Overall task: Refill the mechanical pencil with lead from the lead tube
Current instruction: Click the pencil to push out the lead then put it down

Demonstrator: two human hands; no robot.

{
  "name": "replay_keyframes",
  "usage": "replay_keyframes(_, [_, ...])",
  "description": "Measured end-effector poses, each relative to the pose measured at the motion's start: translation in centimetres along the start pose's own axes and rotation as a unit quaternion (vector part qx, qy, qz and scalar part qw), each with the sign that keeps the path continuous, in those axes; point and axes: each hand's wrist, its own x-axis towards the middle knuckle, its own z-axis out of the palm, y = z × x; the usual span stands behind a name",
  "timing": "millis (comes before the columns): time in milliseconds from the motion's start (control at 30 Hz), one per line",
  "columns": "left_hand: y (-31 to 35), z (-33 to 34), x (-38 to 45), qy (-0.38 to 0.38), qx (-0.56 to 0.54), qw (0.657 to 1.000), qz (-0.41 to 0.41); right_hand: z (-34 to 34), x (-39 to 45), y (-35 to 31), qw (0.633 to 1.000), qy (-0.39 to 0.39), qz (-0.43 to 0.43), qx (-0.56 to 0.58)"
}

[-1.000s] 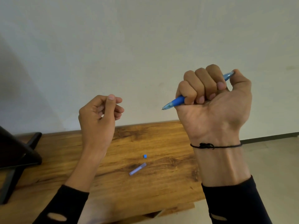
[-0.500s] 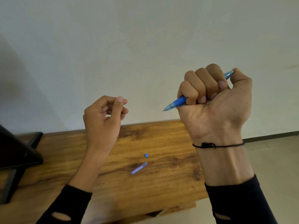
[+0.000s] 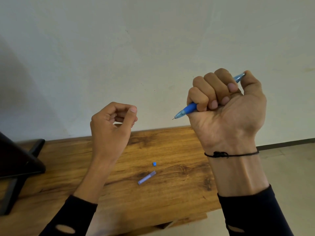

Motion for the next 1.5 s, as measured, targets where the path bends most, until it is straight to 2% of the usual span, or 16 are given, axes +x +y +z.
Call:
replay_keyframes(200, [0.1,0.2,-0.4,-0.101,-0.055,0.993,0.001,-1.6,1.0,0.6,0.998,0.014,-0.001,-0.053])
replay_keyframes(367, [0.1,1.0,-1.4,-0.22,-0.139,0.964,-0.053,-4.7,2.6,2.7,0.984,0.057,0.03,-0.166])
replay_keyframes(533, [-0.8,2.3,-1.9,-0.237,-0.104,0.961,-0.098,-7.9,3.1,5.0,0.959,0.095,0.03,-0.265])
replay_keyframes(633, [-1.7,2.4,-1.8,-0.24,-0.1,0.955,-0.143,-9.1,3.2,5.4,0.944,0.09,0.032,-0.315])
replay_keyframes(700, [-2.4,2.5,-1.8,-0.221,-0.097,0.956,-0.167,-10.0,3.3,5.6,0.899,0.081,0.037,-0.43])
replay_keyframes(800, [-4.1,2.9,-1.9,-0.188,-0.038,0.966,-0.171,-11.8,3.5,6.1,0.776,0.086,0.035,-0.624])
replay_keyframes(900, [-6.0,3.3,-2.2,-0.219,0.047,0.959,-0.174,-13.6,3.6,6.5,0.703,0.096,0.034,-0.704])
replay_keyframes(1000, [-7.9,3.3,-2.4,-0.262,0.173,0.938,-0.15,-16.2,4.0,6.4,0.6,0.107,0.035,-0.792])
replay_keyframes(1067, [-9.0,3.0,-2.7,-0.289,0.284,0.909,-0.101,-18.2,4.2,6.5,0.518,0.119,0.074,-0.844])
replay_keyframes(1133, [-9.9,2.7,-3.1,-0.313,0.368,0.873,-0.076,-20.0,4.1,7.0,0.456,0.132,0.117,-0.872])
replay_keyframes(1233, [-10.9,2.9,-3.5,-0.342,0.434,0.83,-0.078,-21.8,4.0,8.0,0.424,0.136,0.129,-0.886])
replay_keyframes(1500, [-11.9,4.3,-4.9,-0.409,0.509,0.754,-0.07,-24.5,4.3,8.7,0.41,0.125,0.143,-0.892])
